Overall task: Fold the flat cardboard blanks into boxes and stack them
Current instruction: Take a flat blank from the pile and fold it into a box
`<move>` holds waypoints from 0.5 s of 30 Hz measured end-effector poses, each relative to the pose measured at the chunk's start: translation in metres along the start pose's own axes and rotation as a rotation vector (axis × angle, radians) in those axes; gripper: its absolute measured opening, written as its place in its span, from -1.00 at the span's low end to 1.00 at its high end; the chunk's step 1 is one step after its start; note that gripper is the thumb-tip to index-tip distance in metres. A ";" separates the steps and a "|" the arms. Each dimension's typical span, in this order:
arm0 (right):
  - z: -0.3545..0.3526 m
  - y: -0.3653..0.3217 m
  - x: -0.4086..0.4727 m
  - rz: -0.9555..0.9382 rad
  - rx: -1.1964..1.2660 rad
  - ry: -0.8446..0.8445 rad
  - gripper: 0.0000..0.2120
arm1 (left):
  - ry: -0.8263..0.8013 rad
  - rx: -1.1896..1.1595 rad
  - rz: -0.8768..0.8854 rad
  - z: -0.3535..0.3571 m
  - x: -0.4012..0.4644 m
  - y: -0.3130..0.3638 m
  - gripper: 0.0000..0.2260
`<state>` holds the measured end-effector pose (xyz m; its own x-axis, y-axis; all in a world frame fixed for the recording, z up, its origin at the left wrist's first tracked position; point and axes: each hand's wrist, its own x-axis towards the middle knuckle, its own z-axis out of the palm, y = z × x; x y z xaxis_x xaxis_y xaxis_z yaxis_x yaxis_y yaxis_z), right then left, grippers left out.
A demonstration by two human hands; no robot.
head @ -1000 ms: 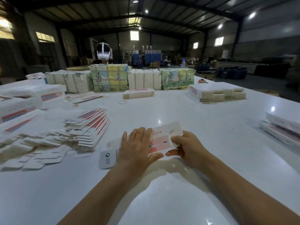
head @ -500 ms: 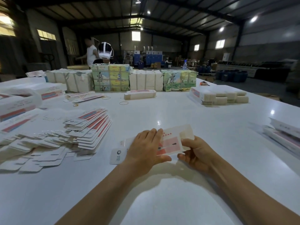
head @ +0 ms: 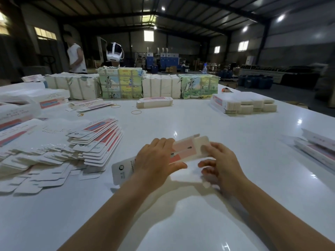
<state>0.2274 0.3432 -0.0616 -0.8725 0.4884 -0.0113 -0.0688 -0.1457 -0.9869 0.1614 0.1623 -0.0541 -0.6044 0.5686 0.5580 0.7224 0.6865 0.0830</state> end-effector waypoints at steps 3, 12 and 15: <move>-0.003 0.002 -0.007 -0.421 -0.255 0.238 -0.86 | 0.019 -0.021 -0.113 -0.002 -0.002 -0.012 -0.43; 0.017 0.018 -0.018 -0.655 -0.706 0.072 -0.74 | -0.069 0.013 -0.128 0.005 -0.005 -0.008 -0.26; 0.018 0.017 -0.018 -0.640 -0.677 0.047 -0.67 | -0.080 -0.002 -0.112 0.010 -0.004 -0.002 -0.22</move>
<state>0.2328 0.3168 -0.0752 -0.7443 0.3390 0.5755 -0.2204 0.6887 -0.6907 0.1589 0.1634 -0.0648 -0.7057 0.5230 0.4780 0.6499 0.7465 0.1428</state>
